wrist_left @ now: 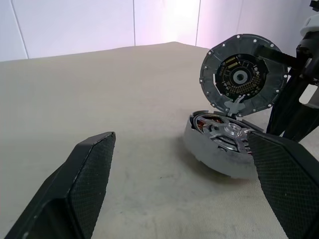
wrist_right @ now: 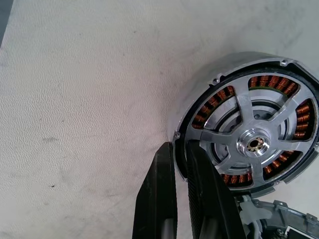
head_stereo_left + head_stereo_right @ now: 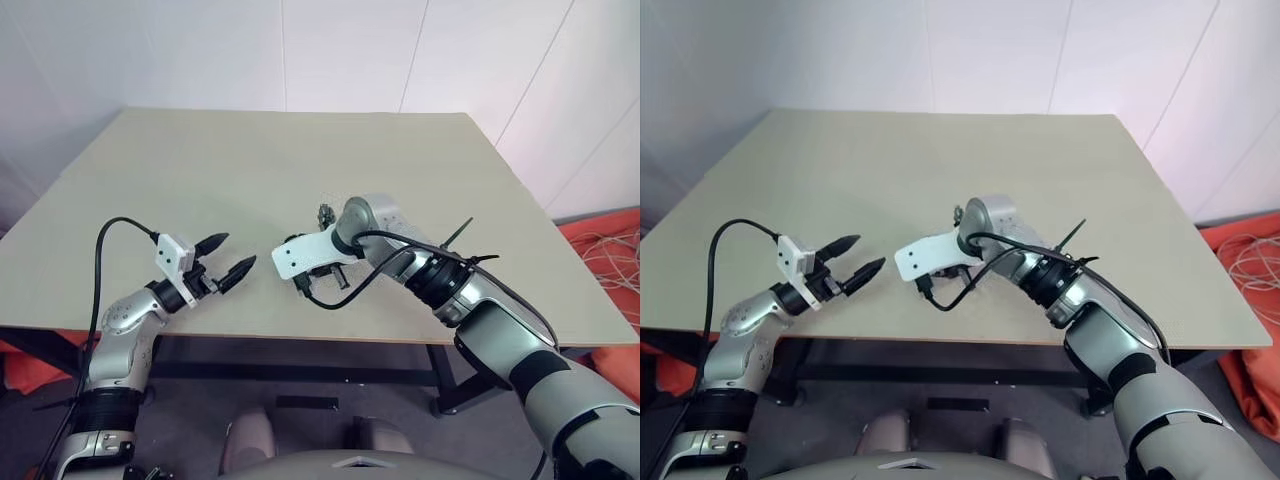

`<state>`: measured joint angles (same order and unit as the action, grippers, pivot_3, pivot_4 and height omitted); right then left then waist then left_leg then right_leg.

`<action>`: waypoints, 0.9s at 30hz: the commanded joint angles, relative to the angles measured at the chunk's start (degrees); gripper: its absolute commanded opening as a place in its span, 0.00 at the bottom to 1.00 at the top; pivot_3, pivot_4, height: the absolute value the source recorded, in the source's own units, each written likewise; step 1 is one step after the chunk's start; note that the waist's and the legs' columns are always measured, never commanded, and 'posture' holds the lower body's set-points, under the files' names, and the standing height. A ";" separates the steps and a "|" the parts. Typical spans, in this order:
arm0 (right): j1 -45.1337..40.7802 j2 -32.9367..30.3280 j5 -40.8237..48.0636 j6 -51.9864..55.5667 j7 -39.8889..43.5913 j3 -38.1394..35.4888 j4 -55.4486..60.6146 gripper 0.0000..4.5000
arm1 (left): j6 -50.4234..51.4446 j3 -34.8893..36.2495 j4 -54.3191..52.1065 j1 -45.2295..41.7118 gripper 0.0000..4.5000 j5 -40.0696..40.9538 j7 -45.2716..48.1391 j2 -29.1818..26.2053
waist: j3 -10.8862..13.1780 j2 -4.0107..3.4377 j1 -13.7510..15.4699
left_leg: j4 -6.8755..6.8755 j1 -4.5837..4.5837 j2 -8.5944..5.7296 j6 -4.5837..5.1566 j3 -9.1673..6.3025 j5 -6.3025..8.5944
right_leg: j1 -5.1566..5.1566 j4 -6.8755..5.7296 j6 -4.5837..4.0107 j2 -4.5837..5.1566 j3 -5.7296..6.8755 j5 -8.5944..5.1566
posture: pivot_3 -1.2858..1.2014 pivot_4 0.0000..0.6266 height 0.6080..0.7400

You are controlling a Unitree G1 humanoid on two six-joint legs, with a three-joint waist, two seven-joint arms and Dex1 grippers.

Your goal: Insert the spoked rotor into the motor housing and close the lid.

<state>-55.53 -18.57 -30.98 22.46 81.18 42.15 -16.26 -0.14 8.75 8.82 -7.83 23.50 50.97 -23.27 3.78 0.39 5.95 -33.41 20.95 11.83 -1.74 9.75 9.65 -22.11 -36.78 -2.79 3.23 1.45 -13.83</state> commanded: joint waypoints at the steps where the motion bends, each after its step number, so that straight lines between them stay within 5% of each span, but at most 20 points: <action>1: -1.03 -2.48 0.34 6.35 3.14 -2.52 5.44 0.00 | -1.27 0.25 -0.37 -1.20 1.00 0.06 -0.07 -0.07 | 0.00 0.00 0.13 | 0.00 0.02 0.00 0.00 -0.01 0.00 | 0.00 0.01 0.00 0.01 0.00 0.00 | 0.52 0.00 1.00; 12: -1.13 -0.36 1.59 16.62 2.22 -0.50 7.53 0.00 | -2.27 -0.45 1.53 -2.31 1.00 -0.73 -0.12 1.14 | 0.00 0.00 -0.38 | 0.09 0.13 0.06 0.00 -0.09 0.00 | -0.22 0.02 -0.02 -0.05 -0.01 -0.01 | 0.52 0.00 1.00; 24: -1.74 1.19 3.20 12.42 -1.12 0.68 6.75 0.00 | -1.17 -0.77 0.88 -1.66 1.00 -0.41 0.21 1.40 | 0.01 -0.01 -0.39 | 0.09 0.14 0.06 -0.01 -0.11 -0.01 | -0.23 0.02 -0.02 -0.03 -0.01 -0.01 | 0.52 0.00 1.00; 27: -1.61 0.44 3.35 11.89 -0.55 0.99 7.81 0.20 | -1.36 -0.90 0.82 -1.59 1.00 -0.62 0.21 1.35 | 0.00 -0.01 -0.30 | 0.09 0.13 0.06 -0.01 -0.11 -0.01 | -0.22 0.02 -0.02 -0.04 -0.01 -0.01 | 0.52 0.00 1.00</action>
<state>-55.52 -17.61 -27.98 35.10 80.32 43.54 -10.82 -1.09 7.79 11.09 -8.87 22.43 51.04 -21.73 3.78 0.39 5.65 -33.33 21.07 11.88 -1.75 9.65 9.64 -22.31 -36.76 -2.82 3.19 1.44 -13.84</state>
